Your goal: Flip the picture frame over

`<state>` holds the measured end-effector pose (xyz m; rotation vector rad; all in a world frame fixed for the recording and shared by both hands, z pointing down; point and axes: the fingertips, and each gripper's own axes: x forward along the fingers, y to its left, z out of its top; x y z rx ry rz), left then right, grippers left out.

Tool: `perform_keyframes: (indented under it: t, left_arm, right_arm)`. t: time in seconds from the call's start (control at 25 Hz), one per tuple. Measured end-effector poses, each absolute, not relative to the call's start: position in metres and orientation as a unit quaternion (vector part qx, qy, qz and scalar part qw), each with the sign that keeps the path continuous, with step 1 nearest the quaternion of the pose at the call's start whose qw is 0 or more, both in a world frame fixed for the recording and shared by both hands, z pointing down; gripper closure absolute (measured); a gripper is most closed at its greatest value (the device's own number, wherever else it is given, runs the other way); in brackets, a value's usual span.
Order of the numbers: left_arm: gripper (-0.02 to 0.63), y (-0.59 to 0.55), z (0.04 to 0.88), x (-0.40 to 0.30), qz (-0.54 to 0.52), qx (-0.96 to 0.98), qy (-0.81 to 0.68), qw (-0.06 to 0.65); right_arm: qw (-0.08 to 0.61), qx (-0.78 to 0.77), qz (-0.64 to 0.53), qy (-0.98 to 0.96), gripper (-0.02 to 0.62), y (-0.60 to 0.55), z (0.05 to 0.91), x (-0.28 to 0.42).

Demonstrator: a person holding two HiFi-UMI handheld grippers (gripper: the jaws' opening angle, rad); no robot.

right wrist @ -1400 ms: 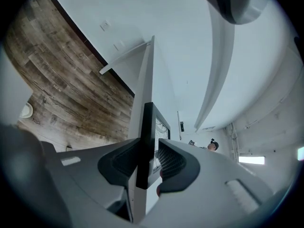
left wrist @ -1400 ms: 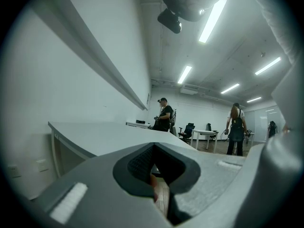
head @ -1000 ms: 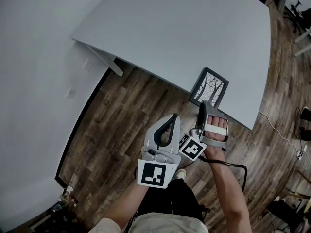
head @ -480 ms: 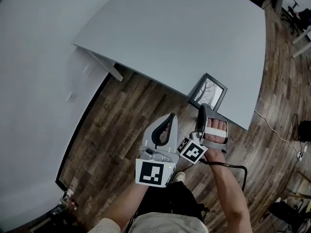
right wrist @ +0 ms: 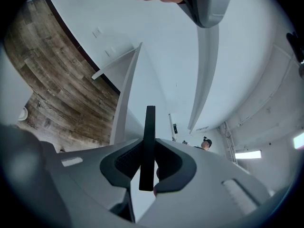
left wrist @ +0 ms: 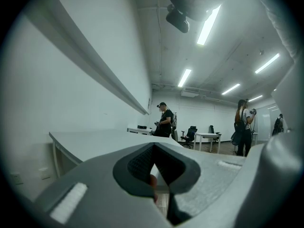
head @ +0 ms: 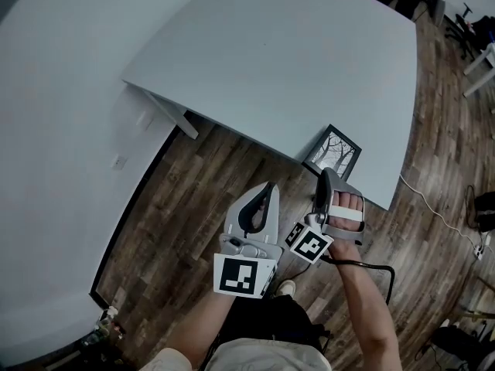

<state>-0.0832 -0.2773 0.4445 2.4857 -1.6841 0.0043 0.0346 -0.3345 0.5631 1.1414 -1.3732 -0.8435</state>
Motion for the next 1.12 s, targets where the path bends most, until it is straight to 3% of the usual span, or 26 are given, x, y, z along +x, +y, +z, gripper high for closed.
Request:
perform_keyframes:
  t: [0.4,1.12]
  left_arm:
    - [0.606,-0.275,0.415,-0.079,-0.024,0.821,-0.569,0.045]
    - [0.606,-0.252,0.375,-0.068,-0.030,0.819,-0.572,0.019]
  right_arm:
    - [0.518,0.509,-0.366,-0.582,0.504,-0.336,0.523,0.047]
    - [0.385,0.614,-0.336,-0.602,0.505,-0.307,0.413,0.079]
